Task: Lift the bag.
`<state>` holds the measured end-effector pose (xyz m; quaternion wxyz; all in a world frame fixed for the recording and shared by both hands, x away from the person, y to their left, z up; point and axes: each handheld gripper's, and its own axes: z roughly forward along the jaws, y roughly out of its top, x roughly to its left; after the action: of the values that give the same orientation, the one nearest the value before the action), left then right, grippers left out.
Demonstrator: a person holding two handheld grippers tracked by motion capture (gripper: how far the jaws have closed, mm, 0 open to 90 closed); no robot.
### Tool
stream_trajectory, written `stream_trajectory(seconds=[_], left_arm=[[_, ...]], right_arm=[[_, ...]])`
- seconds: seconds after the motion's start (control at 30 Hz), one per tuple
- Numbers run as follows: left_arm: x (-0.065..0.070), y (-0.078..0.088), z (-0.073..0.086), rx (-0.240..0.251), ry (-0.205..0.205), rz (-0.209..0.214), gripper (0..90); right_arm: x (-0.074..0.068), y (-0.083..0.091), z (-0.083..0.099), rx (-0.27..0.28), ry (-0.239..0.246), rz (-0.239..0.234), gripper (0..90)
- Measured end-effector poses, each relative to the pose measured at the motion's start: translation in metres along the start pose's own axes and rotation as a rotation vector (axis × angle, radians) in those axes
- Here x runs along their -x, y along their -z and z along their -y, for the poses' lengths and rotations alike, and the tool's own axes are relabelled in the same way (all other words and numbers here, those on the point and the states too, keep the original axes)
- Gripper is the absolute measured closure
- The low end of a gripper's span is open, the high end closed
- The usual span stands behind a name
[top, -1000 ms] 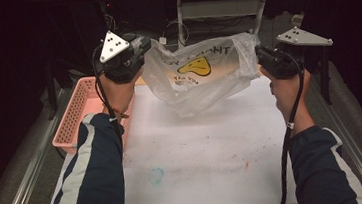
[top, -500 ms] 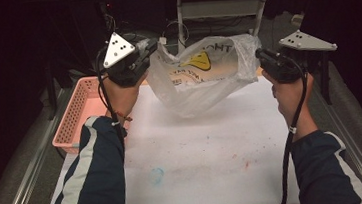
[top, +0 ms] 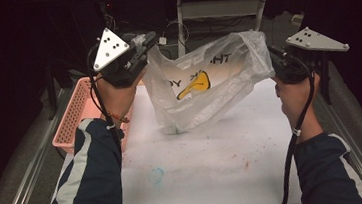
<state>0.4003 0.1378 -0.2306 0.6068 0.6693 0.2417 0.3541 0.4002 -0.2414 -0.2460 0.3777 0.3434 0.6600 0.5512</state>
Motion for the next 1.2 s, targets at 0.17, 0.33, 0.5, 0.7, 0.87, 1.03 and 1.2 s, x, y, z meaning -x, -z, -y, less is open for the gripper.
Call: stream_trajectory(seconds=[0.17,0.33,0.5,0.7,0.87,1.03,1.2], left_arm=[[-0.002,-0.012,0.017,-0.041,0.008,-0.018,87.2],[-0.005,-0.022,0.035,-0.085,0.018,-0.034,77.4],[-0.008,-0.030,0.049,-0.124,0.015,-0.045,54.1],[-0.022,-0.037,0.074,-0.188,0.064,-0.042,36.6],[-0.028,-0.039,0.093,-0.231,0.087,-0.034,36.6],[-0.025,-0.046,0.117,-0.322,0.081,0.026,46.7],[-0.016,-0.061,0.139,-0.447,0.029,0.066,74.3]], right_arm=[[0.003,-0.009,0.011,-0.025,-0.007,0.003,90.0],[0.008,-0.020,0.025,-0.064,-0.022,0.021,90.0],[0.016,-0.030,0.036,-0.101,-0.027,0.053,90.0],[0.029,-0.047,0.046,-0.157,-0.017,0.104,90.0],[0.040,-0.062,0.056,-0.209,-0.018,0.148,90.0],[0.052,-0.074,0.068,-0.257,-0.030,0.201,79.3],[0.061,-0.075,0.078,-0.280,-0.102,0.176,64.1]])
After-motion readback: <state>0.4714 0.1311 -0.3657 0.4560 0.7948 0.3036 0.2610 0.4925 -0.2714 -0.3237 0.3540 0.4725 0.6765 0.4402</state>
